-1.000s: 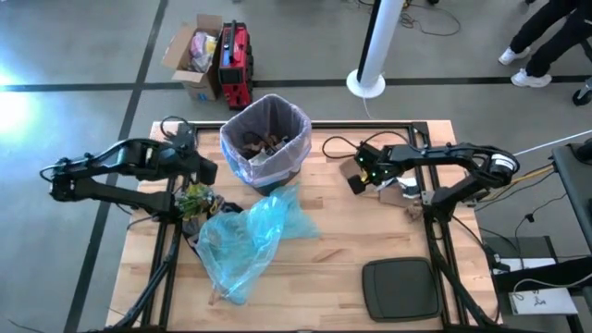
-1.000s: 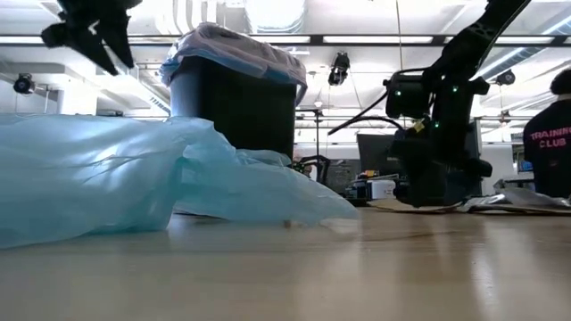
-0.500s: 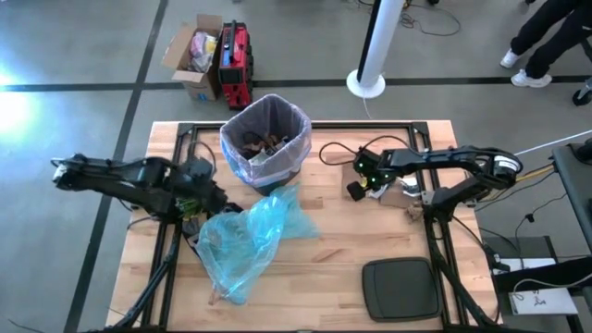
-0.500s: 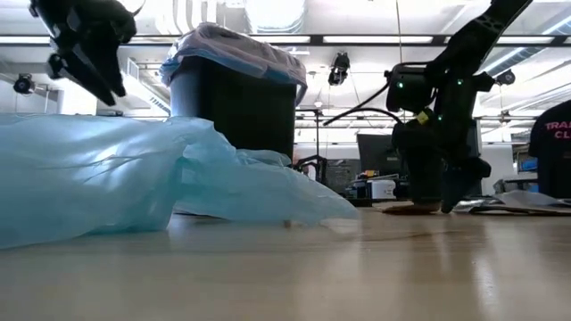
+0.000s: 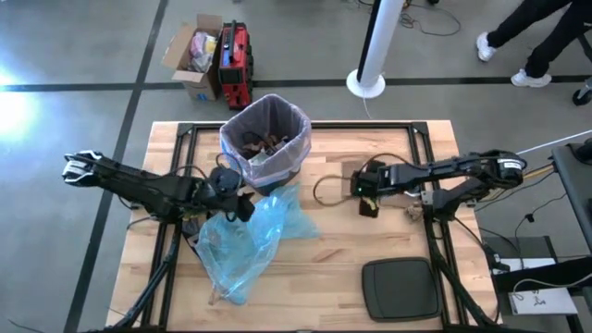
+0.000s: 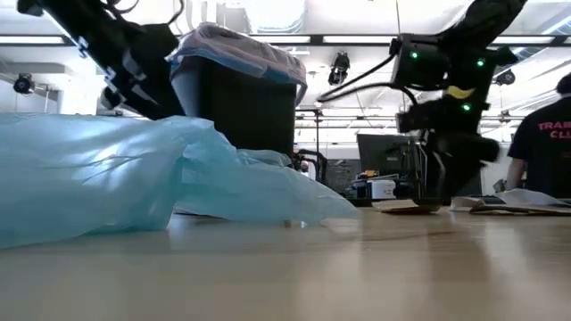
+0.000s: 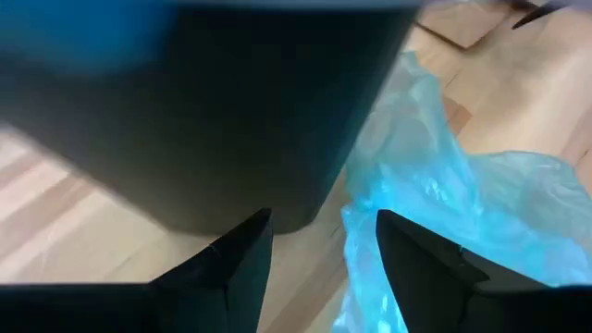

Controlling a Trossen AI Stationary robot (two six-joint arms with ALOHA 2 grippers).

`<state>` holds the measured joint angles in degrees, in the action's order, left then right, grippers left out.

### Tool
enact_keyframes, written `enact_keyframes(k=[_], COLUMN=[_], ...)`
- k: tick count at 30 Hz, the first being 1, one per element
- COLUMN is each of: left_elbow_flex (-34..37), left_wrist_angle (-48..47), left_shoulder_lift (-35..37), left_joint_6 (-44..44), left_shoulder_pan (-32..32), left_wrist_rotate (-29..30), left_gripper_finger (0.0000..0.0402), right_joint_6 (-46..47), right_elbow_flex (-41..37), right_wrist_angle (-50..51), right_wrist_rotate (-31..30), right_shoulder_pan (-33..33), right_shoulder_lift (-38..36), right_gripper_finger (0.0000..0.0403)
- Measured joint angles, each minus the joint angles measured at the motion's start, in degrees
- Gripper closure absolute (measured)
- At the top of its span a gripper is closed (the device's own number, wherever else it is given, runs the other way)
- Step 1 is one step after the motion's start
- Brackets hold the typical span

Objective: Place trash/remove bag and relplace
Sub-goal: Put the brown cardboard into the trash bin

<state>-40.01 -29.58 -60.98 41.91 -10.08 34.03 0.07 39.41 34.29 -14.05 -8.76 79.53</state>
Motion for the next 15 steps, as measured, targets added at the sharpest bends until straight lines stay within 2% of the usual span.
enact_keyframes(k=[3,7,13,15], left_elbow_flex=[-0.7,-1.9,-2.3,-2.3], left_wrist_angle=[0.9,0.9,-1.1,-4.0], left_shoulder_lift=[-2.4,-3.5,-2.6,-1.7], left_joint_6=[-2.8,-3.9,-1.6,0.3], left_shoulder_pan=[0.0,-0.4,-2.7,-4.8], left_wrist_rotate=[0.0,1.2,1.1,1.0], left_gripper_finger=[0.0218,0.0215,0.0221,0.0224], right_joint_6=[-4.3,-5.8,-10.1,-10.8], right_elbow_flex=[-0.3,-0.3,0.0,0.6], right_wrist_angle=[-0.6,-1.8,-5.6,-6.0], right_wrist_rotate=[-3.0,-12.0,-11.9,-13.6], right_shoulder_pan=[1.8,2.7,2.8,2.9], right_shoulder_lift=[2.0,5.5,8.9,10.1], right_gripper_finger=[0.0036,0.0055,0.0106,0.0124])
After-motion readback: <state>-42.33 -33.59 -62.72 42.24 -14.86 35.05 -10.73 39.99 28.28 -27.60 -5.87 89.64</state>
